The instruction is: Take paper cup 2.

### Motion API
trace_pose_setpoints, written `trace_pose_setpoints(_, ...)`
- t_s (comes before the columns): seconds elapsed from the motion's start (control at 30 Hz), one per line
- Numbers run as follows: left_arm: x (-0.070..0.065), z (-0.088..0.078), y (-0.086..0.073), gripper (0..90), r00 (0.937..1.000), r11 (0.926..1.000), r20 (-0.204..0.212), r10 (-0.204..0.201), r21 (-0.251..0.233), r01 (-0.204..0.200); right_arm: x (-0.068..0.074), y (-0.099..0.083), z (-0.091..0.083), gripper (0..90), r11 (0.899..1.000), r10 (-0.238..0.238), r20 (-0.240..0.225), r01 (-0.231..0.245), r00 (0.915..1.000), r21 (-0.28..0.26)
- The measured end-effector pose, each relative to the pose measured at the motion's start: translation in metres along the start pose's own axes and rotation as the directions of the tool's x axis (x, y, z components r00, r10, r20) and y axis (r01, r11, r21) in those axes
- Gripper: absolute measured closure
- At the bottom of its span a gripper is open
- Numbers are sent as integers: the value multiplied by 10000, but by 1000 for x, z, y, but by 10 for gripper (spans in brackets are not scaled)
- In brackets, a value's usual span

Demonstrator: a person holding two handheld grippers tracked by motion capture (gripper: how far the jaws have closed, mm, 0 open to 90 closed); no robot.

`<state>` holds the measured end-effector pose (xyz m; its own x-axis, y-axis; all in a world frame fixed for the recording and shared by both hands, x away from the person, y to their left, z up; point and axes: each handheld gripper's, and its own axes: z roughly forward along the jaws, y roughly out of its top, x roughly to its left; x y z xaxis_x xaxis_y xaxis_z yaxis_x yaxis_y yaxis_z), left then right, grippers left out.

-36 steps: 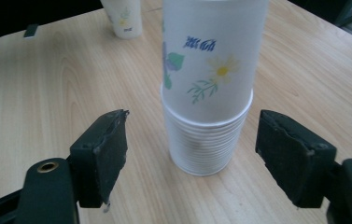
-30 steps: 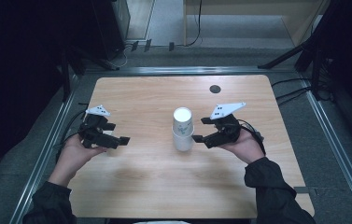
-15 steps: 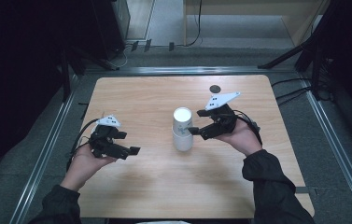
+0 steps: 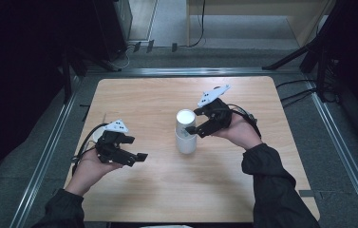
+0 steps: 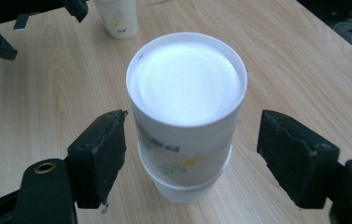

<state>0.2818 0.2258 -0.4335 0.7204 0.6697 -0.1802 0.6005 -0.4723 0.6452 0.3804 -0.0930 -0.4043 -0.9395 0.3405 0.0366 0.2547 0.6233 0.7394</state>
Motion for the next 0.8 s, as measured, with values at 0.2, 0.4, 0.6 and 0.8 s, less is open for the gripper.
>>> trace_pose_setpoints(0.2, -1, 1, 0, 133, 9997, 10000, 229, -96, -17, 96, 1, 14, 10, 258, 9976, -392, -167, 401, 9991, 564)
trace_pose_setpoints(0.4, -3, 4, -1, 133, 9997, 9999, 226, 14, 116, -17, -1, 27, 20, 287, 9925, -500, -296, 530, 9983, 1099)
trace_pose_setpoints(0.6, -4, 6, -1, 133, 9997, 9998, 237, 50, 180, -54, 1, 30, 21, 329, 9915, -718, -122, 727, 9973, 1081)
trace_pose_setpoints(0.8, -5, 5, -1, 132, 9997, 9999, 239, 37, 155, -41, 3, 32, 16, 342, 9920, -761, -128, 770, 9970, 1004)
